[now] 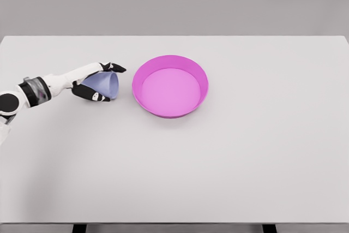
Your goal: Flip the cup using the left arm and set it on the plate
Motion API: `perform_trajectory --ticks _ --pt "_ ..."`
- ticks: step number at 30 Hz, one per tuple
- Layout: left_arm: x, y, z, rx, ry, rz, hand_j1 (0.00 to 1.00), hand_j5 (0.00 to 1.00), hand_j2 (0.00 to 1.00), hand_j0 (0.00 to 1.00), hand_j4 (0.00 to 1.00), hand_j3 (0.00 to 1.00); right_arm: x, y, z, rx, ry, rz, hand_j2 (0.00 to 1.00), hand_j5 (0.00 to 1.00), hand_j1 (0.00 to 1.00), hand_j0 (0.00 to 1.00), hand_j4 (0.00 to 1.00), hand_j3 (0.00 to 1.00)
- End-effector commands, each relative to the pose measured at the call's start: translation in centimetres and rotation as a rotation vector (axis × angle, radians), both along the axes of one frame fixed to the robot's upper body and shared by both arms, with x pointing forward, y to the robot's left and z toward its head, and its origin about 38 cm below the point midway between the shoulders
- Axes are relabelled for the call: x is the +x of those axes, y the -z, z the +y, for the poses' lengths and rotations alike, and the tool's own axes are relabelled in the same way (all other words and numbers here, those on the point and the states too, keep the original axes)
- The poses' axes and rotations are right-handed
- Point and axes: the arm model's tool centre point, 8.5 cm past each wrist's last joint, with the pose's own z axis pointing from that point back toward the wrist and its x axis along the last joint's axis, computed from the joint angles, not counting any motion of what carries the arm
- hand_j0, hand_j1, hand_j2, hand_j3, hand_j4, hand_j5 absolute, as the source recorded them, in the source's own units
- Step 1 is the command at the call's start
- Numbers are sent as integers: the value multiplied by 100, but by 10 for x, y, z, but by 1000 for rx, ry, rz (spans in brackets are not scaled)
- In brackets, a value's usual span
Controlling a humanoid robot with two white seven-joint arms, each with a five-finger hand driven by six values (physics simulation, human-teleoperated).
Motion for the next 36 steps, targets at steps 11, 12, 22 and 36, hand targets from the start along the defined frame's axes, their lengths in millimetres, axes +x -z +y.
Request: perform_trajectory --ticks 11,12,22,36 --pt "2 -1 -1 -9 -4 -1 76 76 76 76 76 76 -1 0 0 0 0 2 100 100 100 100 100 100" --pt "3 -2 -1 -14 -3 -5 76 76 76 76 76 76 -1 0 0 0 0 2 100 100 100 100 100 100" --pt "3 -13 -3 -64 6 -31 71 71 71 71 71 71 -1 0 0 0 0 2 100 100 100 100 100 100" --pt "-3 -53 -18 -226 104 -170 70 70 70 70 70 70 0 0 0 0 1 0 100 100 100 100 100 100"
